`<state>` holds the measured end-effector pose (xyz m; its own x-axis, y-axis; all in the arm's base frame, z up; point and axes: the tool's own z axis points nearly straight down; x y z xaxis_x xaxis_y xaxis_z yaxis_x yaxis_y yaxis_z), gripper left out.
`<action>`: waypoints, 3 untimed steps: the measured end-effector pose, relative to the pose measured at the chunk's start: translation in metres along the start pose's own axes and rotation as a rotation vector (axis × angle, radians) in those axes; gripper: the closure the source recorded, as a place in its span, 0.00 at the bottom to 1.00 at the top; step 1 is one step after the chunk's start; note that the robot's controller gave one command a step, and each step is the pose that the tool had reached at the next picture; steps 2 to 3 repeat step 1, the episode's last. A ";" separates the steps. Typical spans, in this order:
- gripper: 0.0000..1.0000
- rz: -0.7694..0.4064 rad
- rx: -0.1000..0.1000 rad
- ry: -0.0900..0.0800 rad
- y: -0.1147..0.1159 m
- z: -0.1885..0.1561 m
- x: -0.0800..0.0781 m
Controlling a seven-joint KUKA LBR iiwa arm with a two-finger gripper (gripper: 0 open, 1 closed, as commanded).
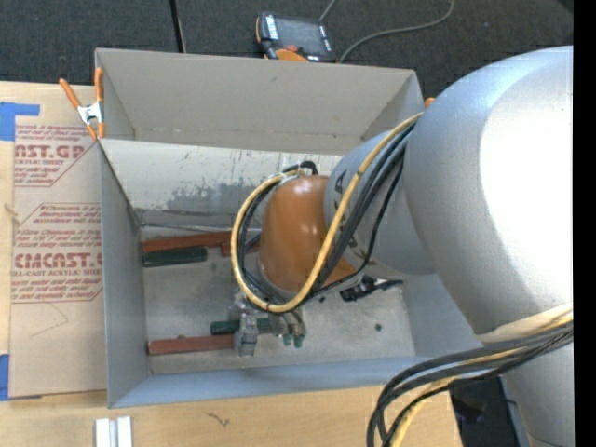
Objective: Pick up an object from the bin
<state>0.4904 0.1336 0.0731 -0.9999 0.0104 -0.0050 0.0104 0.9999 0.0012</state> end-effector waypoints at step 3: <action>1.00 -0.309 -0.001 -0.004 0.017 -0.129 -0.048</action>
Offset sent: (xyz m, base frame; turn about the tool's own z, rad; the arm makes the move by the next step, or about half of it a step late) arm 0.0452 0.0146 0.1260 -0.3074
